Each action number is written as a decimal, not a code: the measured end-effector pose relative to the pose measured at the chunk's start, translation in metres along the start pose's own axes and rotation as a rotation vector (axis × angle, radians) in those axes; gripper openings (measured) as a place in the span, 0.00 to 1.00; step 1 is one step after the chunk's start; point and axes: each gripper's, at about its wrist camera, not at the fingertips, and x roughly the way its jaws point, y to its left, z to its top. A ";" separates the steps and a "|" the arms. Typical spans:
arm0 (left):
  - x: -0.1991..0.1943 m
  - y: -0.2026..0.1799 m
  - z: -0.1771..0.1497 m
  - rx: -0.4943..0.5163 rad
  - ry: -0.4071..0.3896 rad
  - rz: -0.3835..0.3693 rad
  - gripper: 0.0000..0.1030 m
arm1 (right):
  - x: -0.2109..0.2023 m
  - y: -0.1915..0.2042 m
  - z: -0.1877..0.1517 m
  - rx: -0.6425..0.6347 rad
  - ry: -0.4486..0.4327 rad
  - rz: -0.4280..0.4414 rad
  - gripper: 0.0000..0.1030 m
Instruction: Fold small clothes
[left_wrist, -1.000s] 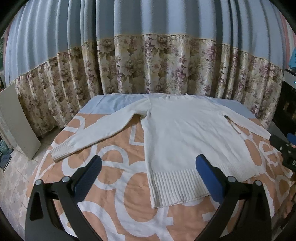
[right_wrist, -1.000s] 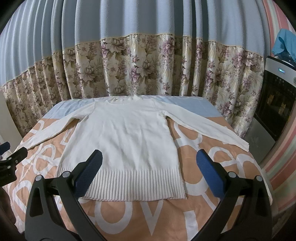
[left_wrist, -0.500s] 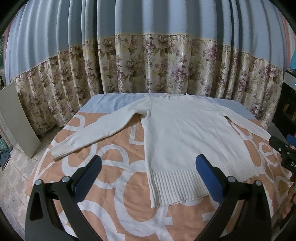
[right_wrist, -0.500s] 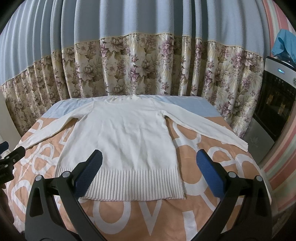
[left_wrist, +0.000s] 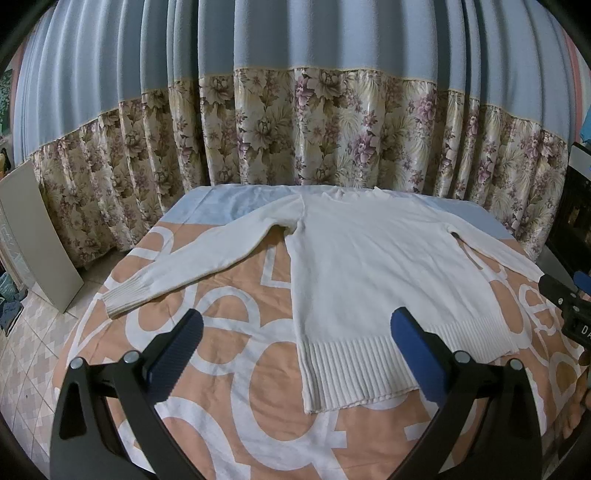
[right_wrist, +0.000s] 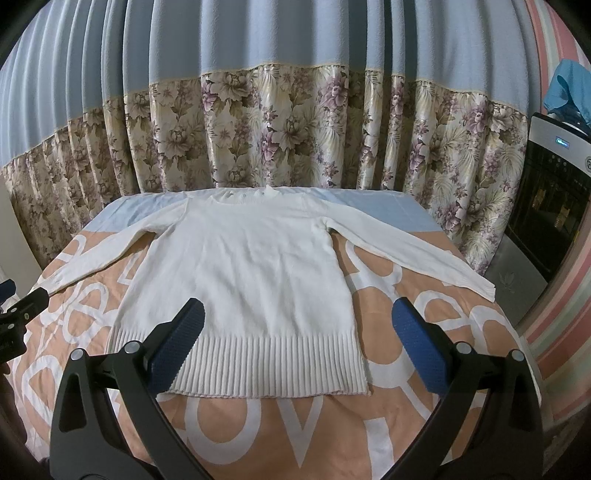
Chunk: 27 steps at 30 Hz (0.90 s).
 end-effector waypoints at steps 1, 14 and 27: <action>0.000 0.000 0.000 -0.001 0.000 0.000 0.98 | 0.000 0.000 0.001 0.000 0.000 0.000 0.97; 0.000 0.001 0.000 0.002 0.001 0.000 0.98 | 0.003 -0.002 -0.005 0.001 0.007 0.000 0.97; 0.001 0.001 -0.009 -0.001 0.006 -0.003 0.98 | 0.013 -0.010 -0.005 0.005 0.025 -0.012 0.97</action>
